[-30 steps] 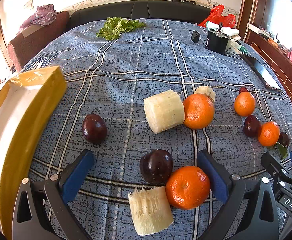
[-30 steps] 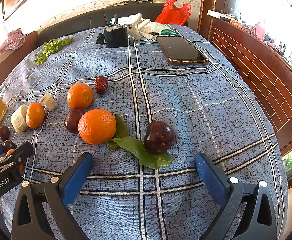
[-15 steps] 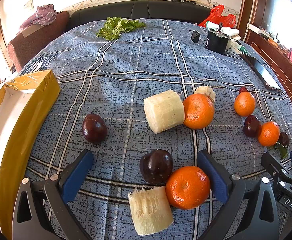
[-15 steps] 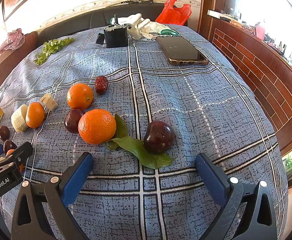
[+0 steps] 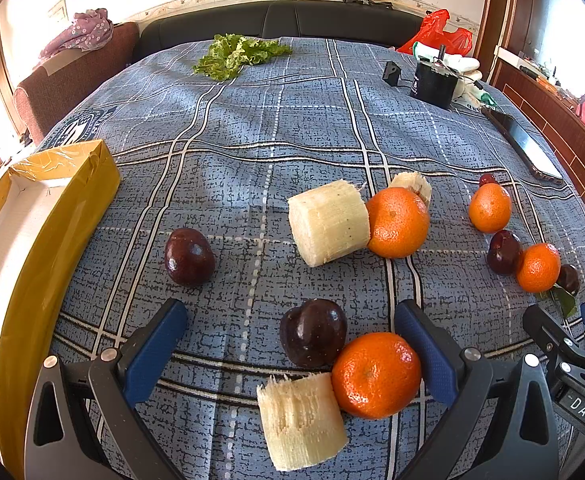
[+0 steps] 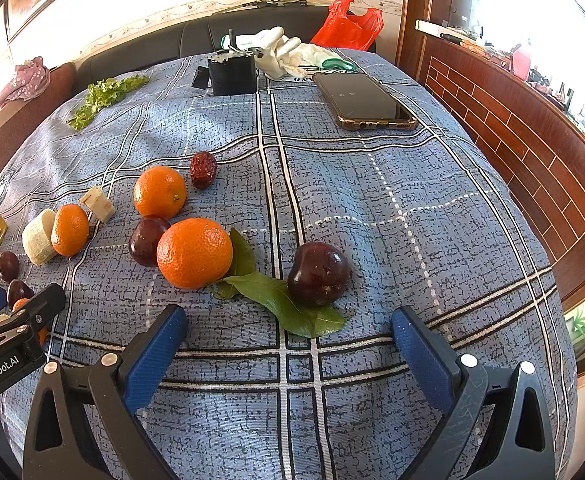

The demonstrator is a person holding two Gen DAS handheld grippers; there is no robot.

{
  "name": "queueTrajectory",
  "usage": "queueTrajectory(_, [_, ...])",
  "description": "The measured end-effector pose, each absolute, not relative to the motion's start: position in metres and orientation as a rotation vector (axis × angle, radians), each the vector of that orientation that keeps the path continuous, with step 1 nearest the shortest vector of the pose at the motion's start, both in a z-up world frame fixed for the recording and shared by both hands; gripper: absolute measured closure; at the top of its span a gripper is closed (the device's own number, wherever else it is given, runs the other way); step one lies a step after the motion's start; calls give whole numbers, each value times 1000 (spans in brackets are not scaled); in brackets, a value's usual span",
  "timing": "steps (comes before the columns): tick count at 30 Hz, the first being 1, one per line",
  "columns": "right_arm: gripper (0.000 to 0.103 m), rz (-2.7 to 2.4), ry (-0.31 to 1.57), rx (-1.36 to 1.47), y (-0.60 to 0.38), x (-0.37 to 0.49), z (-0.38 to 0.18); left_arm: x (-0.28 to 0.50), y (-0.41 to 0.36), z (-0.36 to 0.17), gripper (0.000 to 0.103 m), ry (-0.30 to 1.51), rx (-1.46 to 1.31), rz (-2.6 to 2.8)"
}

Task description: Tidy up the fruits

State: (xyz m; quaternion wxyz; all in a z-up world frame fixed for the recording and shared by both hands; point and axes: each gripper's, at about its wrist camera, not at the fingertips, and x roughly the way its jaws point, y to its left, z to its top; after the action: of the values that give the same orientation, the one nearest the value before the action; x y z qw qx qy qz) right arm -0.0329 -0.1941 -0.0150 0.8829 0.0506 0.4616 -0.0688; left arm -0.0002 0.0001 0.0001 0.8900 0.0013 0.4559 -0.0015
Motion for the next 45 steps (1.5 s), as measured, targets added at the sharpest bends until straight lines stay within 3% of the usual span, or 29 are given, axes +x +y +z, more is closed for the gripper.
queueTrajectory(45, [0, -107, 965, 94, -194, -34, -14, -1, 0, 0, 0, 990, 33, -62])
